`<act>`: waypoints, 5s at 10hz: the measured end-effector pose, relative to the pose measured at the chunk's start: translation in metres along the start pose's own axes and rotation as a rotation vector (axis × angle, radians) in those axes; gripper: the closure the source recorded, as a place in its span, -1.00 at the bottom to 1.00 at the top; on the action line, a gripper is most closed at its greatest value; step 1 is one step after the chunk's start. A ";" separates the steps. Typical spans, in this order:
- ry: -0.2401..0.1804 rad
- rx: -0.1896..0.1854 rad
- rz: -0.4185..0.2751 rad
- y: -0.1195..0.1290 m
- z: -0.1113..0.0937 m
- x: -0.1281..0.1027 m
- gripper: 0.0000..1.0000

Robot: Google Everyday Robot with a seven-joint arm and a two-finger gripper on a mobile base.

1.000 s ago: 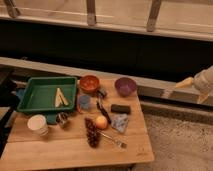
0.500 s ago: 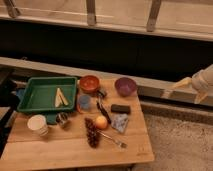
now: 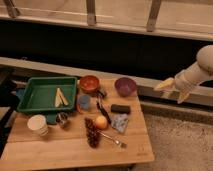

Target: Place towel in purple bowl

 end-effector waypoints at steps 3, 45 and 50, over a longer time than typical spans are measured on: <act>0.064 -0.006 -0.103 0.068 0.041 0.036 -0.60; 0.264 0.101 -0.092 0.099 0.236 0.114 0.99; 0.094 0.128 -0.042 0.097 0.181 0.063 1.00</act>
